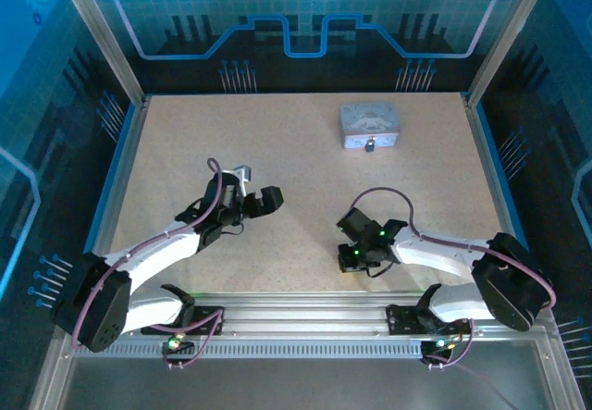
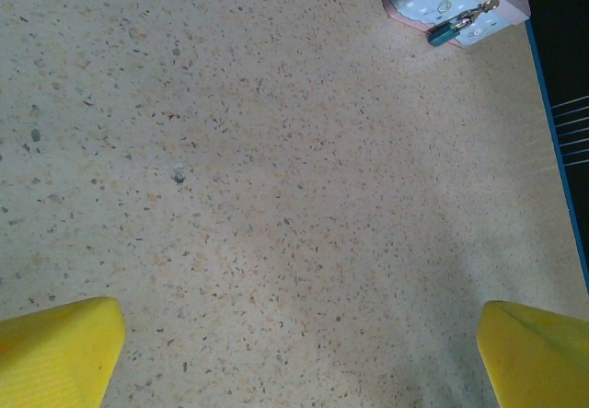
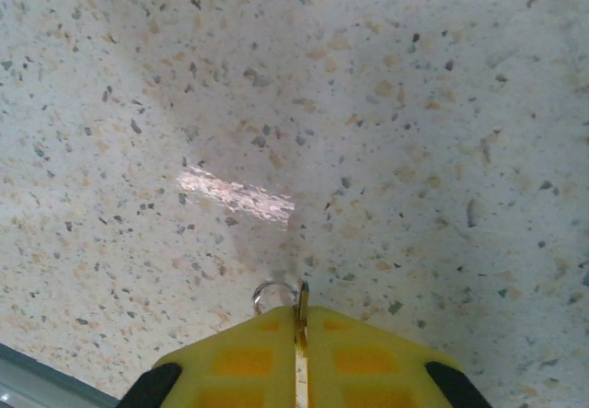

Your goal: Unlock a padlock with a key

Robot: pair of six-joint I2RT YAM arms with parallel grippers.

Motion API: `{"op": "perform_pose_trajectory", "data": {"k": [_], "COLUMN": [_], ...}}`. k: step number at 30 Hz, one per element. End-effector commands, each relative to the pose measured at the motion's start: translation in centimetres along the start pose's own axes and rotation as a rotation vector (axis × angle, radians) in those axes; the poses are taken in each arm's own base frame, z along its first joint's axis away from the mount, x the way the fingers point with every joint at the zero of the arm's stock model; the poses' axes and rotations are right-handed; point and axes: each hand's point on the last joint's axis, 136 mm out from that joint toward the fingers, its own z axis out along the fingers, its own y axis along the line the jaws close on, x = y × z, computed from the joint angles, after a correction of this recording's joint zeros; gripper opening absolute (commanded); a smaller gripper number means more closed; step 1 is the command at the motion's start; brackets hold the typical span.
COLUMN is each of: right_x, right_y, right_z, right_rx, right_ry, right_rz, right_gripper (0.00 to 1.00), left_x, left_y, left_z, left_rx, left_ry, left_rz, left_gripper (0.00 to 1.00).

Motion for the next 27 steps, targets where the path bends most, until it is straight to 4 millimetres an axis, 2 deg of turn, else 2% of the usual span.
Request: {"op": "perform_pose_trajectory", "data": {"k": [1, 6, 10, 16, 20, 27], "right_x": [0.0, -0.8, -2.1, -5.3, -7.3, -9.2], "right_y": [-0.1, 0.3, 1.2, 3.5, 5.7, 8.8], "right_z": [-0.6, -1.4, -2.2, -5.1, -8.0, -13.2], "right_rx": [0.020, 0.000, -0.043, -0.140, -0.237, -0.388], "right_ry": [-0.016, -0.055, -0.105, -0.243, -0.379, -0.549], "right_rz": [-0.034, -0.079, -0.145, -0.304, -0.429, -0.596], "right_gripper": [0.07, 0.03, 0.02, 0.01, 0.01, 0.01], "left_x": [0.4, 0.0, -0.4, -1.3, -1.6, -1.4], "left_y": [-0.4, -0.9, -2.3, -7.6, -11.3, -15.5], "left_z": [0.0, -0.1, -0.4, -2.3, -4.3, -6.8], "left_rx": [0.009, 0.024, 0.072, 0.297, 0.476, 0.676], "left_ry": [0.018, 0.016, 0.022, 0.028, 0.036, 0.078], "left_rz": [0.001, 0.002, 0.027, 0.125, 0.184, 0.251], "left_gripper": [0.99, 0.99, 0.99, 0.96, 0.90, 0.79]}}
